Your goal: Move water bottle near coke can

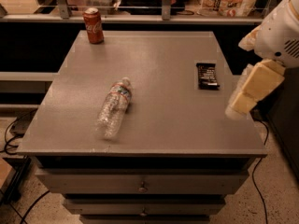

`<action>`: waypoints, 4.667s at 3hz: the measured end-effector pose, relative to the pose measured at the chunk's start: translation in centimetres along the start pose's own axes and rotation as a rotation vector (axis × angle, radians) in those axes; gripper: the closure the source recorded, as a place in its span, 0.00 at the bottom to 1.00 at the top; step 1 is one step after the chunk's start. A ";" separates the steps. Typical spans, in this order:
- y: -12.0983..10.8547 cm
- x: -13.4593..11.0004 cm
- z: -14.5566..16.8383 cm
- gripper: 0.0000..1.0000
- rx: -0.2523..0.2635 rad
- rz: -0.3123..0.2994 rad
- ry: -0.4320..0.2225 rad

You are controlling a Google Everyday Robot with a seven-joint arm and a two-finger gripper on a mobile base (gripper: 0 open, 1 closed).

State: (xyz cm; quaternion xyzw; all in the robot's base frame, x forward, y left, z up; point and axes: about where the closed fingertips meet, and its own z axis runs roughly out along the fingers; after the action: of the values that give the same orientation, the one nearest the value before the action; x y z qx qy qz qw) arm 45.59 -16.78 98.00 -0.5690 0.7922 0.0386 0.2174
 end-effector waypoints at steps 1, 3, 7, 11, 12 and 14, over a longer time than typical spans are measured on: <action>0.3 -4.6 1.4 0.00 -0.035 0.032 -0.094; 0.9 -8.5 2.3 0.00 -0.037 -0.005 -0.129; 1.8 -21.4 11.4 0.00 -0.173 0.194 -0.257; 0.7 -18.2 20.6 0.00 -0.102 0.393 -0.008; 2.1 -18.7 22.3 0.00 -0.148 0.392 0.003; 3.6 -20.1 23.5 0.18 -0.212 0.359 -0.008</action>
Offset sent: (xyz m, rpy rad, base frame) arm 0.0106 0.0358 0.0026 0.0826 0.0067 0.0047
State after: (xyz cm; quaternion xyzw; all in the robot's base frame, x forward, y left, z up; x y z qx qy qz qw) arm 54.55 9.57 83.92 -0.4382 0.8714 0.1622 0.1493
